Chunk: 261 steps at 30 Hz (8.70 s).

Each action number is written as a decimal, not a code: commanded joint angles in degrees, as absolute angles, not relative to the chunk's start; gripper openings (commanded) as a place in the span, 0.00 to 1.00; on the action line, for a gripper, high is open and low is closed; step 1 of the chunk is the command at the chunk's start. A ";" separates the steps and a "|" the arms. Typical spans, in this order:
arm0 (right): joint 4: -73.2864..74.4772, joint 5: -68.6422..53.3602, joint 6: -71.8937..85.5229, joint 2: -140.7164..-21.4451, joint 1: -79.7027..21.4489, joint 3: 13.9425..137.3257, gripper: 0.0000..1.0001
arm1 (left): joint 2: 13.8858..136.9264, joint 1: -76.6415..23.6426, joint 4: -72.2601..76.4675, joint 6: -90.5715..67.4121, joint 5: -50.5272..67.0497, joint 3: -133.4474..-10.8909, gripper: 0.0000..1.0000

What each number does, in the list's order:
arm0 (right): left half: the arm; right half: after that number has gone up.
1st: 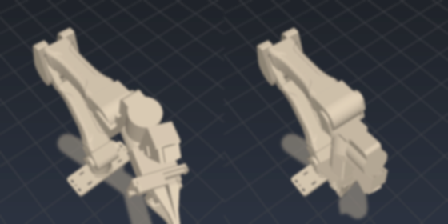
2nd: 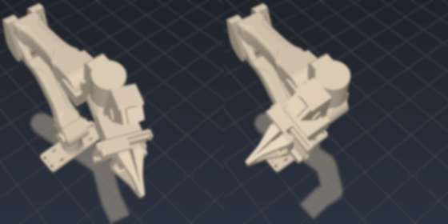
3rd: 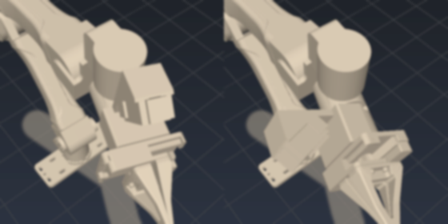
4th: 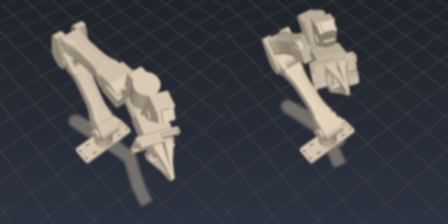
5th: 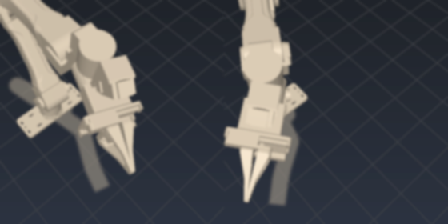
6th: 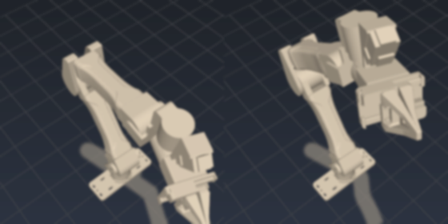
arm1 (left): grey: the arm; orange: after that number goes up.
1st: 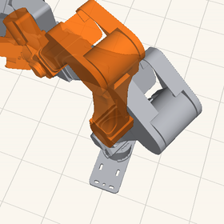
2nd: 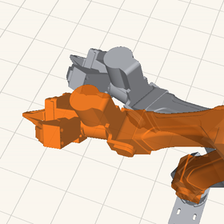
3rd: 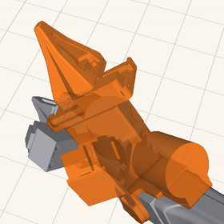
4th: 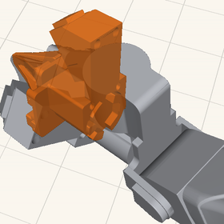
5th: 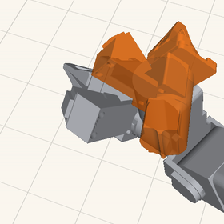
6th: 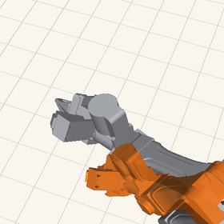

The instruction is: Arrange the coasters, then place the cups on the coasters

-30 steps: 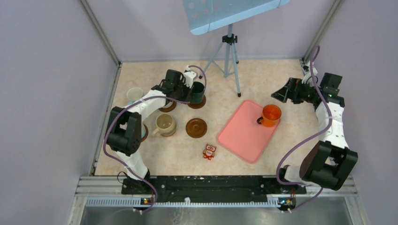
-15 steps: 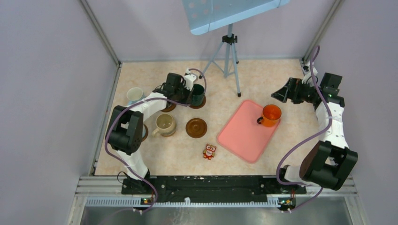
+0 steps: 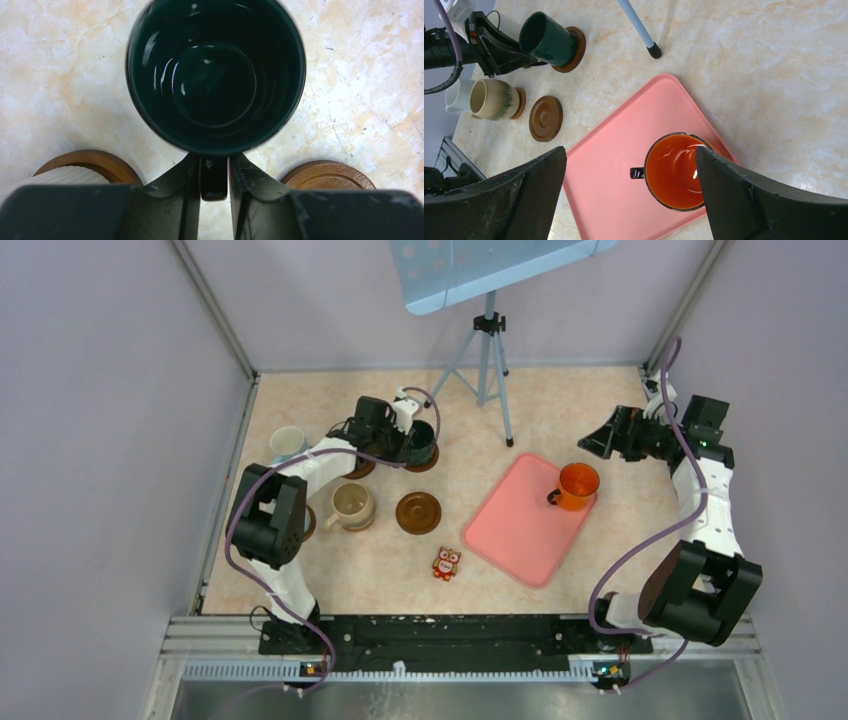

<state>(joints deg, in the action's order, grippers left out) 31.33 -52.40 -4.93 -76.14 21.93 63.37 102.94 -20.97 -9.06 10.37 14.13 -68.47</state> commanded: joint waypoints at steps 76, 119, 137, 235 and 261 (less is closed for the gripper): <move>34.34 -36.64 -27.03 -90.96 21.03 61.68 0.58 | 124.28 -53.26 -17.96 13.34 23.78 -101.95 0.77; 36.67 -42.89 -20.36 -82.04 18.43 62.12 0.61 | 128.05 -54.49 -31.29 15.02 13.45 -107.79 0.00; 34.73 -52.74 -10.88 -77.01 20.20 63.03 0.65 | 108.35 -52.25 -22.71 9.75 19.13 -92.18 0.00; 34.15 -51.36 -11.49 -80.73 18.26 61.43 0.66 | 77.80 -30.43 -27.49 15.78 21.11 -51.20 0.43; 33.83 -21.30 -30.36 -91.97 3.45 67.81 0.66 | 73.74 -29.84 -33.70 14.66 16.73 -66.59 0.99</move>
